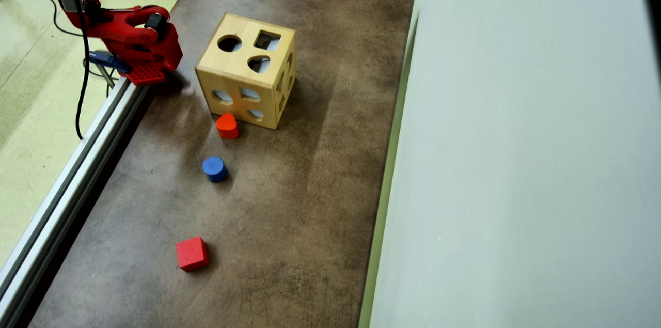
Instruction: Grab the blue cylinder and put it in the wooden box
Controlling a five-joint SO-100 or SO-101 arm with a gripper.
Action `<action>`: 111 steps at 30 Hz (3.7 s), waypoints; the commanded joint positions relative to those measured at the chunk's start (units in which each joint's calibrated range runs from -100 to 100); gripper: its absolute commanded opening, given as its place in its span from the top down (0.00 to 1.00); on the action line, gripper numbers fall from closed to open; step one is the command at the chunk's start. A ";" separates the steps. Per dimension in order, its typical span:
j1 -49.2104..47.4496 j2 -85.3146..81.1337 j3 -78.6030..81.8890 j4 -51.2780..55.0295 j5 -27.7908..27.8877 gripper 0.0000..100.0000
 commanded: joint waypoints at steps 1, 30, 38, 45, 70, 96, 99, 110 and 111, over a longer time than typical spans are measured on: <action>-0.34 0.01 -0.86 -0.07 0.34 0.98; -0.20 19.46 -15.71 -0.15 0.49 0.88; -0.12 29.22 -16.07 -0.07 0.73 0.88; 5.00 34.66 -15.00 0.01 4.54 0.88; 38.96 68.04 -15.09 -11.09 14.02 0.88; 42.23 92.32 -15.89 -21.70 18.85 0.78; 42.67 92.32 -15.09 -23.63 18.46 0.78; 42.30 103.70 -15.18 -31.19 18.80 0.77; 42.30 104.38 -15.18 -32.00 18.85 0.77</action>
